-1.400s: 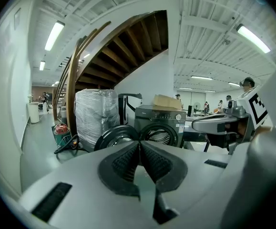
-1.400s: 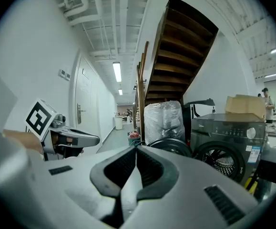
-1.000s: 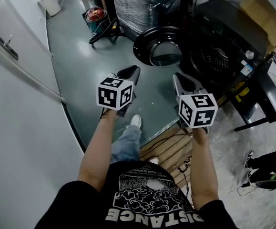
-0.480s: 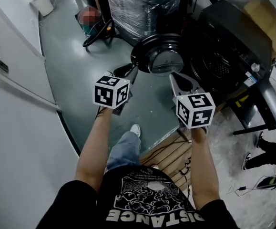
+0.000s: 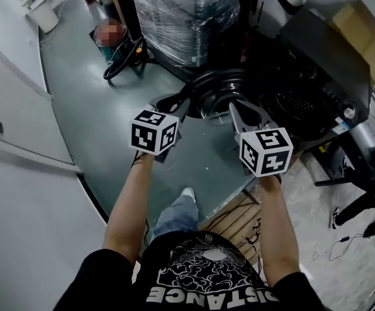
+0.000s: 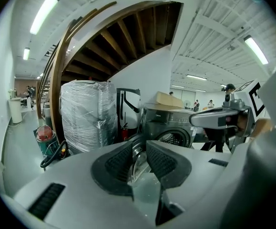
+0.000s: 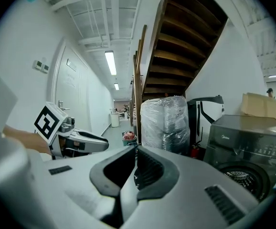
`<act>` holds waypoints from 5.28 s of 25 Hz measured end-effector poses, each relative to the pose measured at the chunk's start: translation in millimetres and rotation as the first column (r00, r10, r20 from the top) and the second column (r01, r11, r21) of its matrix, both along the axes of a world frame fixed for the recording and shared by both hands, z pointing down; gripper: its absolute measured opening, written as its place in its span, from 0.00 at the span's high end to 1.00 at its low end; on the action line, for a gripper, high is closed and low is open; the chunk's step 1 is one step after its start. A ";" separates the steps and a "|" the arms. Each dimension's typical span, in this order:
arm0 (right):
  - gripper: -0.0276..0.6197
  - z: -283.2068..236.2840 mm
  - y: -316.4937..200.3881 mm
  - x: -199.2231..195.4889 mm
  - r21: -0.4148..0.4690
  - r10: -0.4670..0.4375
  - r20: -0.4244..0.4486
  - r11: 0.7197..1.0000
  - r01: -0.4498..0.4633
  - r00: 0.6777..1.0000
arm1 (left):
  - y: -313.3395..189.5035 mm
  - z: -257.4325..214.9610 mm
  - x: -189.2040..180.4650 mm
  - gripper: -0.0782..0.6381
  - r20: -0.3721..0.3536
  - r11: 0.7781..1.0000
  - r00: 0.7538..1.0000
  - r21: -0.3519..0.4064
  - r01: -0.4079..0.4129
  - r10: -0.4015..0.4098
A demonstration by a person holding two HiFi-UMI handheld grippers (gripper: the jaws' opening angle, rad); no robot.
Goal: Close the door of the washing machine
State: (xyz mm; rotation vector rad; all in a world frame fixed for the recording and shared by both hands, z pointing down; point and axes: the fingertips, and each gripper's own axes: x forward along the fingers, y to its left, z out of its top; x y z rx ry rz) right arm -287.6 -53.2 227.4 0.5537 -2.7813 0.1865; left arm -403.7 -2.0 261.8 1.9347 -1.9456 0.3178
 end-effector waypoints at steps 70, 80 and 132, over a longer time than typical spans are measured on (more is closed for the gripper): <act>0.92 143.0 -86.3 -52.3 -0.211 0.050 -0.272 0.971 -0.110 0.961 | -156.1 266.4 -72.8 0.69 -0.116 0.766 0.835 -0.347 -0.542 0.538; 0.92 145.7 -84.3 -11.5 -0.182 0.109 -0.240 0.971 -0.155 0.965 | -135.3 269.1 -24.9 0.70 -0.113 0.753 0.829 -0.364 -0.547 0.548; 0.92 198.2 -80.4 320.9 -0.283 0.381 -0.020 0.884 -0.371 0.924 | -129.8 270.6 277.4 0.67 -0.289 0.946 0.955 -0.284 -0.157 0.072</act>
